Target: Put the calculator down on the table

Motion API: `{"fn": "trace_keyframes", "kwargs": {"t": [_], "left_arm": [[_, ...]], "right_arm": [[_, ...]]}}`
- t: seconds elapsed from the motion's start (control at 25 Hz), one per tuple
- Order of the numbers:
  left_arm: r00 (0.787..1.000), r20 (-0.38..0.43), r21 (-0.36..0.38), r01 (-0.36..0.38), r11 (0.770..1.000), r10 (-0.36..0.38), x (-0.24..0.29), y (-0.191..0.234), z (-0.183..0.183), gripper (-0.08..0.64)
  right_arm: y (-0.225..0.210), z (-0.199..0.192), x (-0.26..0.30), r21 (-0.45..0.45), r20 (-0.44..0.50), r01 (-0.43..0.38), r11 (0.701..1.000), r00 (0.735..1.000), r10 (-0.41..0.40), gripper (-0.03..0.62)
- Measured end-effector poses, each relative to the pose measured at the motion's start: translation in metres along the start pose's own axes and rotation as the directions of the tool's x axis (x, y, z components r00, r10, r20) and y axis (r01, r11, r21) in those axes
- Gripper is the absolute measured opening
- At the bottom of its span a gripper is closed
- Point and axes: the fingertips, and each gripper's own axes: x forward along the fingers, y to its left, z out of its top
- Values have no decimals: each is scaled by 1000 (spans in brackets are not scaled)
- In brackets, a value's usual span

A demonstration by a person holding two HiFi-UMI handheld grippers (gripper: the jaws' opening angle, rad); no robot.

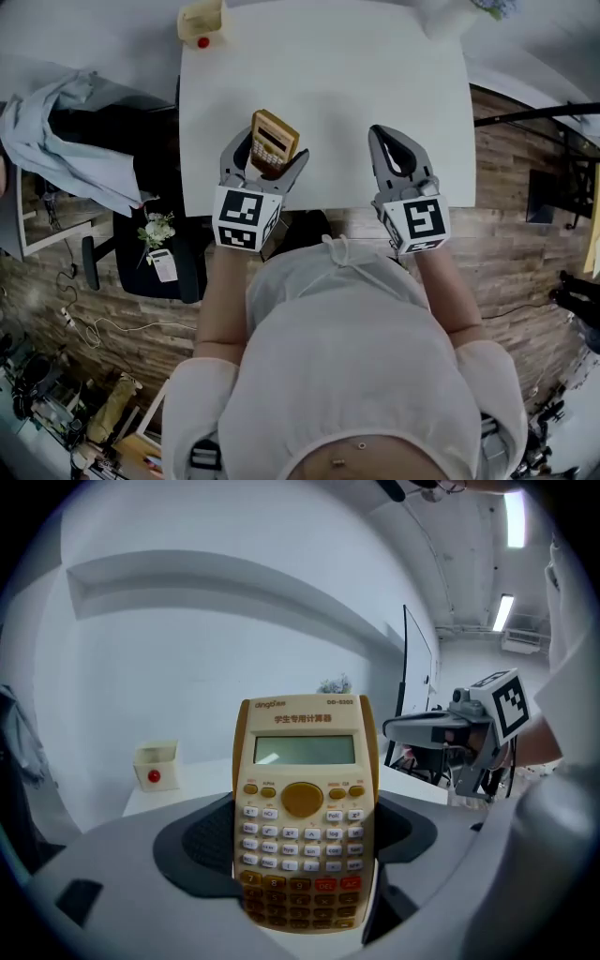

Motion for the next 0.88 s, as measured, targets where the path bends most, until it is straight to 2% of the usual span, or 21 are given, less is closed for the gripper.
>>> {"fn": "trace_keyframes", "kwargs": {"t": [0.28,0.56,0.76,0.88], "left_arm": [[987,-156,-39,42,998,-48,58,35,-53,410],[959,-273,-44,72,996,-81,103,44,-86,410],[928,-368,37,73,997,-54,122,47,-103,410],[917,-394,46,91,995,-66,128,43,-105,410]], "right_arm": [[-15,-44,52,45,-95,27,999,995,-22,6],[-25,-78,72,85,-171,43,995,985,-28,6],[-33,-86,75,97,-197,49,994,980,-29,6],[-38,-88,74,95,-213,56,994,976,-34,6]]}}
